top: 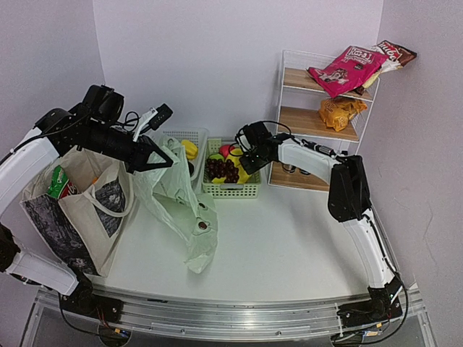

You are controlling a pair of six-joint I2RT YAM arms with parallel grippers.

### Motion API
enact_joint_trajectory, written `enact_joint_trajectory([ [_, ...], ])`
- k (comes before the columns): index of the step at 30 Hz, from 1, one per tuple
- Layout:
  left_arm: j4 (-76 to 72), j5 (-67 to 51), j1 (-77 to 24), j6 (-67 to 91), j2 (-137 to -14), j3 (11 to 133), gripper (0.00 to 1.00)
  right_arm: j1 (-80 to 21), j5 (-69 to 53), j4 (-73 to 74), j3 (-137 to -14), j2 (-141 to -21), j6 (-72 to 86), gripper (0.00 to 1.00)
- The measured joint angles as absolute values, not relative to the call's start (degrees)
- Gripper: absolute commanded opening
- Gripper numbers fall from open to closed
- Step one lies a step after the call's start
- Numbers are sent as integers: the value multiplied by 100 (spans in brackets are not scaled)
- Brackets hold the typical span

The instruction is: Place the mixed food into the grocery bags and tie them

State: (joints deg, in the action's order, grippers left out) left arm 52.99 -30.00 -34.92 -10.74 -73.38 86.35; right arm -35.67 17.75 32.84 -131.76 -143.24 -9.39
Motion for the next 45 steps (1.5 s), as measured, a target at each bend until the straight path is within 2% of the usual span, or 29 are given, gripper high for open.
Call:
enact_joint_trajectory([
  [11, 5286, -3004, -3492, -1116, -7314, 8635, 0, -3691, 3093, 2754, -13254, -14046, -2197, 0],
  [22, 5245, -3008, -3492, -1121, -7256, 8635, 0, -3981, 3958, 286, -13441, -13960, -5310, 0],
  [27, 5237, -3016, -3492, -1116, -7182, 8635, 0, -4238, 4138, -266, -13439, -13835, -5824, 0],
  [34, 4956, -3039, -3492, -1001, -7081, 8632, 0, -4897, 4162, -218, -11423, -11962, -5358, 0],
  [41, 4666, -3068, -3492, -725, -7240, 8779, 0, -6604, 4590, -286, -10445, -10096, -5108, 0],
  [45, 4598, -3256, -3528, -566, -7317, 8834, 0, -7041, 5046, -336, -9895, -9345, -4952, 0],
])
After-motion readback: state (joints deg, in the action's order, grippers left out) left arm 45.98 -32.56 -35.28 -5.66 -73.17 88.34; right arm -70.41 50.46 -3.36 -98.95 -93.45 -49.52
